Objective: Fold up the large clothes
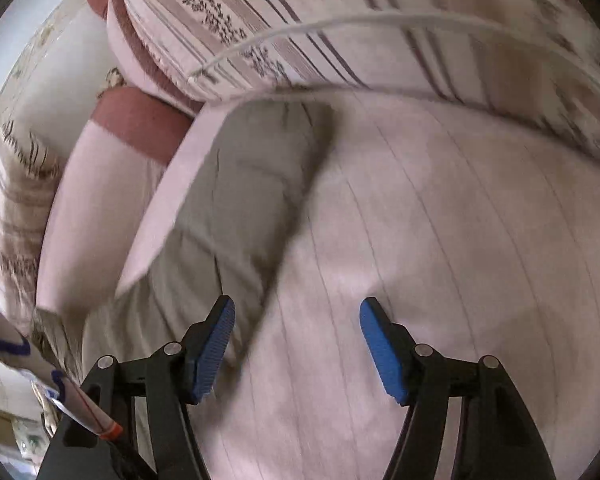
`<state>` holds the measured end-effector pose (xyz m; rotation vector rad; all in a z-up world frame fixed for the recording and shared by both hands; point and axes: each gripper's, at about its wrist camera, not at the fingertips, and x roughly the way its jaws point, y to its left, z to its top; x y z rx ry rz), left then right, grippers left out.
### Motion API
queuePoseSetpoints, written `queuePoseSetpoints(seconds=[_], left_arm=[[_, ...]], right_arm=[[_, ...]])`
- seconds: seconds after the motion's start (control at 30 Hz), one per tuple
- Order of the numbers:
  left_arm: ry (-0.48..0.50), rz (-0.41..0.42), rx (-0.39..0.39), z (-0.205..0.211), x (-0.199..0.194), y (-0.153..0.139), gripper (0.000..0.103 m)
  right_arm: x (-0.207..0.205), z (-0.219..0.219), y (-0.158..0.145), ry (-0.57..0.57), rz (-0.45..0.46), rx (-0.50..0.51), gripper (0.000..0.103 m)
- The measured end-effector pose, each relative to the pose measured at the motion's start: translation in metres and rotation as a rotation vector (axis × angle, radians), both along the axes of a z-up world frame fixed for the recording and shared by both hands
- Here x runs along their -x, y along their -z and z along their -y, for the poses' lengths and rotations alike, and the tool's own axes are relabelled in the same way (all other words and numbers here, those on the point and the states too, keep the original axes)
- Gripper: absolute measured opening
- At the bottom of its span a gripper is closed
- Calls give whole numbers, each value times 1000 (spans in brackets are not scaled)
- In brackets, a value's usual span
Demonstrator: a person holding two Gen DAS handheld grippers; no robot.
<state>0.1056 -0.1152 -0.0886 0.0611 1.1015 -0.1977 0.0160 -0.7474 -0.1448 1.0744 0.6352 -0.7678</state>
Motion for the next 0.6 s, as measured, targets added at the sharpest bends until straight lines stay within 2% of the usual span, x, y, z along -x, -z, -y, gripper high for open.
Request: queuePoseSetpoints(seconds=[0.13, 0.17, 0.2, 0.23, 0.3, 0.33, 0.47, 0.6], left_arm=[[-32, 8, -26, 1, -9, 1, 70], [-40, 4, -32, 1, -12, 1, 70], [-44, -3, -30, 0, -14, 1, 70], [-47, -11, -24, -1, -15, 1, 70], [-57, -33, -7, -5, -19, 2, 70], [-62, -34, -4, -7, -20, 1, 70], [-73, -5, 5, -17, -20, -6, 70], [-91, 41, 1, -32, -16, -18, 70]], right_arm=[[-20, 30, 1, 51, 5, -5, 70], [-25, 33, 1, 57, -13, 3, 64], [-30, 35, 0, 60, -37, 11, 37], [-35, 39, -1, 56, -63, 4, 22], [-28, 44, -4, 62, -44, -18, 11], [-26, 45, -10, 63, -39, -8, 10], [-14, 34, -59, 74, -152, 163, 8], [1, 10, -113, 95, -141, 255, 7]])
